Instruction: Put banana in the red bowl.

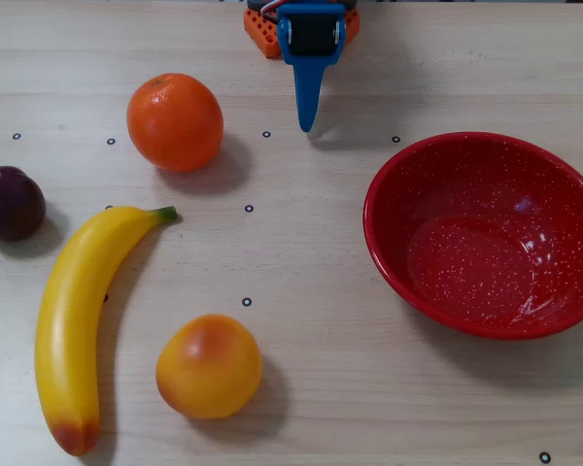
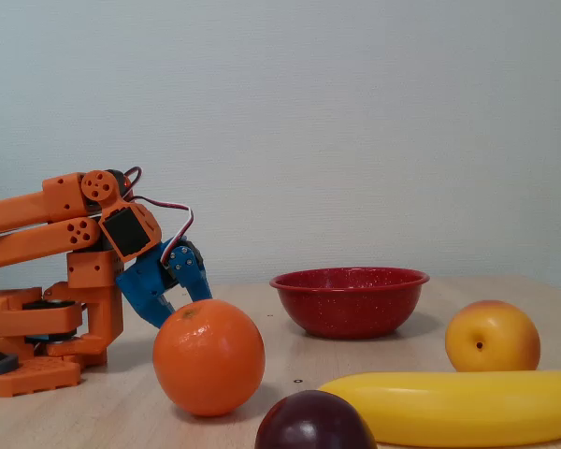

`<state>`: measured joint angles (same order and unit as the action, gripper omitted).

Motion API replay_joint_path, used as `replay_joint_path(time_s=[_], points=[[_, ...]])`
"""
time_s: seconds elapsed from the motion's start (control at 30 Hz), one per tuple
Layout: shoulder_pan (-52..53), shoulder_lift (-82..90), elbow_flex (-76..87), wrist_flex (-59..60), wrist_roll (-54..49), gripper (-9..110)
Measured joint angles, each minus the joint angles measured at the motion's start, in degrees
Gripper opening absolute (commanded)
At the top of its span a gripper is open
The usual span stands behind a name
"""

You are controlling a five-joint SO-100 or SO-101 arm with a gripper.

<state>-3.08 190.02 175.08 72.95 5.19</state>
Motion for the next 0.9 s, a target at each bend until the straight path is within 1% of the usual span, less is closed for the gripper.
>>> replay_joint_path(time_s=[0.27, 0.63, 0.7, 0.9], points=[[0.0, -0.1, 0.0, -0.3, 0.0, 0], [1.0, -6.6, -1.4, -2.3, -3.2, 0], [3.3, -7.3, -1.4, -2.6, -3.3, 0], [3.8, -12.7, -4.1, -4.0, -4.6, 0]])
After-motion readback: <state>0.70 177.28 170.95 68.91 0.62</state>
